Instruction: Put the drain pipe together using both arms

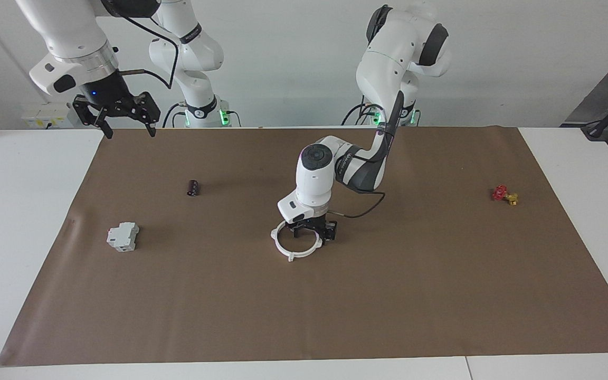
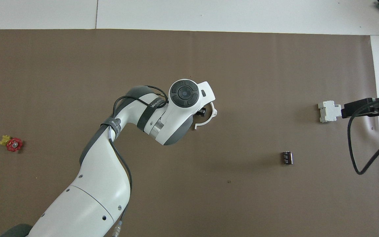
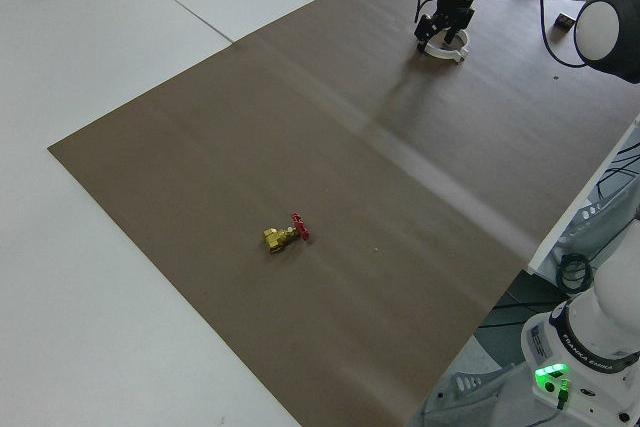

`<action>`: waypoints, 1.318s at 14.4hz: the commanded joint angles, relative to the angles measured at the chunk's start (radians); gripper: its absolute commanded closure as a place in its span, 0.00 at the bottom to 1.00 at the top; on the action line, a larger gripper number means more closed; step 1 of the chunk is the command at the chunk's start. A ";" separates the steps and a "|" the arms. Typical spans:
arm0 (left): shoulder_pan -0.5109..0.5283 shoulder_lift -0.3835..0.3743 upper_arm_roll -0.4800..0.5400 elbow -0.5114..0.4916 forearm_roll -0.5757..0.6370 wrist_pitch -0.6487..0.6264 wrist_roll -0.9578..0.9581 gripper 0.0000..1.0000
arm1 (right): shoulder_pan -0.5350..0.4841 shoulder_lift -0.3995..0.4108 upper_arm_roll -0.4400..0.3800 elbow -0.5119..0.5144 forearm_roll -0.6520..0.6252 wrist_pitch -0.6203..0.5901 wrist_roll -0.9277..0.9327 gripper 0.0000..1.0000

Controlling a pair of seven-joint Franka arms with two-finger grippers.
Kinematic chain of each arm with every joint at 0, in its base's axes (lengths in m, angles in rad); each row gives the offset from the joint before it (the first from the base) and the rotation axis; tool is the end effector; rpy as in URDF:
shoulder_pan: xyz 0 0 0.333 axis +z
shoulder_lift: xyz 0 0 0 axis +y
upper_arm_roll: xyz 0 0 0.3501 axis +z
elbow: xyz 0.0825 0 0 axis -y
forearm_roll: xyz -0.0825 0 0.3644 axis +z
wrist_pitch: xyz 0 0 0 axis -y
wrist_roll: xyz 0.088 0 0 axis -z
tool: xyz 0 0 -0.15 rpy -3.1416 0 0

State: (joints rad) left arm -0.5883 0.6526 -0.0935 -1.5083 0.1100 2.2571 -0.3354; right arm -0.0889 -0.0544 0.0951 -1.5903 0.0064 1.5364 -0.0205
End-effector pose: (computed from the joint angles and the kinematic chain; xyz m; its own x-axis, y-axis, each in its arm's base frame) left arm 0.5773 -0.4454 0.2875 0.9198 -0.3781 0.1047 -0.3801 -0.9249 -0.0004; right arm 0.5128 0.0056 0.6321 0.9996 0.0268 0.0003 0.0268 -0.9996 -0.0012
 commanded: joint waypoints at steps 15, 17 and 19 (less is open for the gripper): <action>-0.012 -0.047 0.021 -0.015 -0.018 -0.023 -0.005 0.00 | -0.006 -0.001 0.001 0.000 0.024 -0.007 0.001 0.00; 0.013 -0.079 0.020 -0.013 -0.015 -0.060 0.004 0.00 | -0.006 -0.001 0.001 -0.002 0.024 -0.007 0.001 0.00; 0.015 -0.106 0.021 -0.010 -0.018 -0.062 0.006 0.00 | -0.006 -0.001 0.001 -0.002 0.024 -0.007 0.001 0.00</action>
State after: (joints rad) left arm -0.5783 0.5946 -0.0754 -1.5053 0.1096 2.2254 -0.3460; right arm -0.0889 -0.0540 0.0951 -1.5908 0.0064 1.5364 -0.0205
